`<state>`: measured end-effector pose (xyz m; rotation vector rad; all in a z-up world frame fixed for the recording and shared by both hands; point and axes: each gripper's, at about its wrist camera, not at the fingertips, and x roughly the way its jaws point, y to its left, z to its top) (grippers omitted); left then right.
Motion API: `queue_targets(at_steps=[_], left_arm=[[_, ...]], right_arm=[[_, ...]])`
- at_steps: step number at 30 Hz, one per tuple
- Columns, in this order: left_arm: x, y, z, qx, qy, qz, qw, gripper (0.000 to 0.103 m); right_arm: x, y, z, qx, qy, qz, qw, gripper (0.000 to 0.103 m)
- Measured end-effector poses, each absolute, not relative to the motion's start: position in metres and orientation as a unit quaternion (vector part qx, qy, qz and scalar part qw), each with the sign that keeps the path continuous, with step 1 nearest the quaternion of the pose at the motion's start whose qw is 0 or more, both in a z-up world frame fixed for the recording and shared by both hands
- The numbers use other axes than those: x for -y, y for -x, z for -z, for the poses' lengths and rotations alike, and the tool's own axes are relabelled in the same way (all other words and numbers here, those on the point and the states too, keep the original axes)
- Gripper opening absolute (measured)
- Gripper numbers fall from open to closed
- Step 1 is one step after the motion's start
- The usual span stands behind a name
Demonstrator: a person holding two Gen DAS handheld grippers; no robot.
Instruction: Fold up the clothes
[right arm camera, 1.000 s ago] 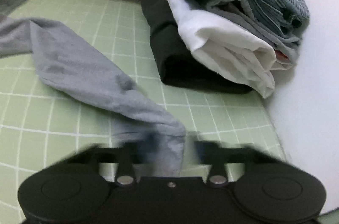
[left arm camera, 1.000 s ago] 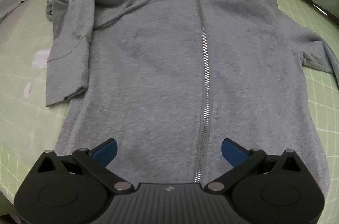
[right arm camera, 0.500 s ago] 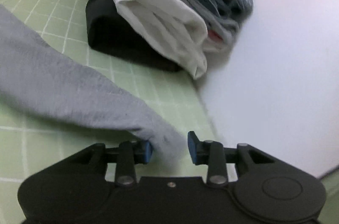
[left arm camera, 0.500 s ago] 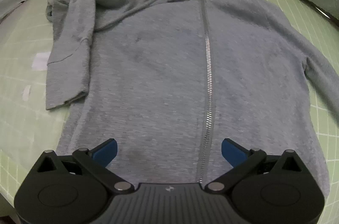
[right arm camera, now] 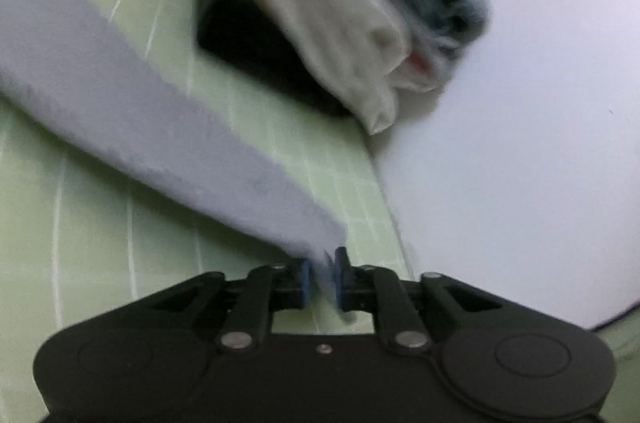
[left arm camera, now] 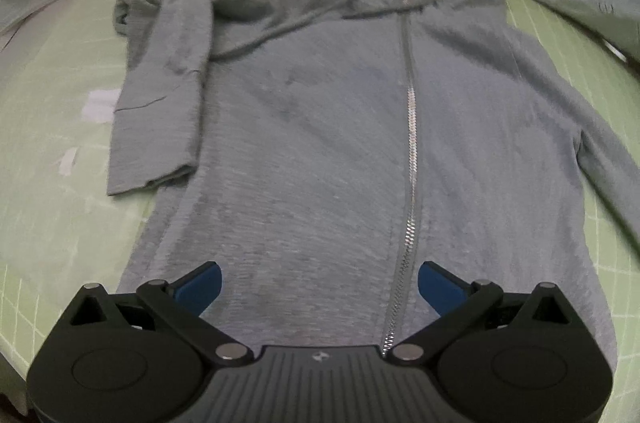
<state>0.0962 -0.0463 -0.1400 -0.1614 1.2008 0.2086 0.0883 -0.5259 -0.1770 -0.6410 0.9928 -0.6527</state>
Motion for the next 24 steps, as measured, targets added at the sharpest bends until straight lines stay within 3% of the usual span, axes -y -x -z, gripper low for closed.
queue_targets(at_steps=[2,4,7,13,16,20,24], left_arm=[[0.041,-0.090,0.136,-0.555,0.088,-0.108,0.820,0.103],[0.035,-0.083,0.131,-0.550,0.098,-0.117,0.821,0.103],[0.021,-0.068,0.124,-0.543,0.113,-0.129,0.822,0.103],[-0.019,-0.039,0.111,-0.509,0.149,-0.146,0.835,0.097],[-0.043,-0.032,0.111,-0.496,0.157,-0.139,0.843,0.086],[-0.072,-0.036,0.114,-0.498,0.140,-0.098,0.850,0.063],[-0.105,-0.041,0.118,-0.490,0.127,-0.063,0.860,0.061]], right_arm=[[0.525,-0.084,0.173,-0.461,0.277,0.297,0.789,0.038],[0.523,-0.079,0.161,-0.460,0.219,0.303,0.805,0.067],[0.515,-0.073,0.142,-0.455,0.113,0.311,0.827,0.091],[0.470,-0.065,0.121,-0.439,-0.020,0.297,0.848,0.097],[0.435,-0.065,0.115,-0.428,-0.019,0.268,0.863,0.097],[0.381,-0.063,0.107,-0.407,-0.013,0.223,0.886,0.097],[0.318,-0.055,0.094,-0.372,0.007,0.178,0.911,0.098]])
